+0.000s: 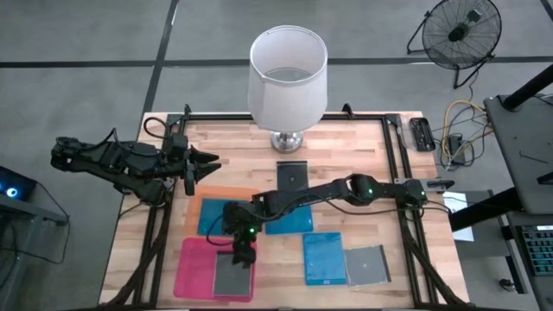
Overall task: Pick & place jewel cases by type
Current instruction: Put the bottom black CD case into the pink bin
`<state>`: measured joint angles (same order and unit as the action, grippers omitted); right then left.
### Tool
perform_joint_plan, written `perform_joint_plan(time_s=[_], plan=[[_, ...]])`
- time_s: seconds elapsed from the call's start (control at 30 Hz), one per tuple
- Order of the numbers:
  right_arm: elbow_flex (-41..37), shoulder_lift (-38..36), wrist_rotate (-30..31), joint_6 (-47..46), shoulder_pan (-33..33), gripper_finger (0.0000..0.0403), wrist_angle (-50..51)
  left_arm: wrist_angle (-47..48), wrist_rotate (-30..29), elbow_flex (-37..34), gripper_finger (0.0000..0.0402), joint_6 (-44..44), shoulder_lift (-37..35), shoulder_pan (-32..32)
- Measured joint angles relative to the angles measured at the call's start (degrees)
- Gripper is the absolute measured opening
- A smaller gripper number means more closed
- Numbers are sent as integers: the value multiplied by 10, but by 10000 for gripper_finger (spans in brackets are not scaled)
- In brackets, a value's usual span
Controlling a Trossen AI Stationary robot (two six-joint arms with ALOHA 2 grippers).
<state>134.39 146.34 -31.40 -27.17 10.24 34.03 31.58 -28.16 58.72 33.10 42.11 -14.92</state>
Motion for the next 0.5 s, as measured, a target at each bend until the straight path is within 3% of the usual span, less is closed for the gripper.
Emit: perform_joint_plan(time_s=[0.23, 0.5], plan=[[0, -17, 10, 8, -1, 342, 25, 1, 0, 0, 138, 31, 0, 0], [0, -87, 135, 14, 4, 335, 84, -12, 5, 0, 138, 57, 17, 0]])
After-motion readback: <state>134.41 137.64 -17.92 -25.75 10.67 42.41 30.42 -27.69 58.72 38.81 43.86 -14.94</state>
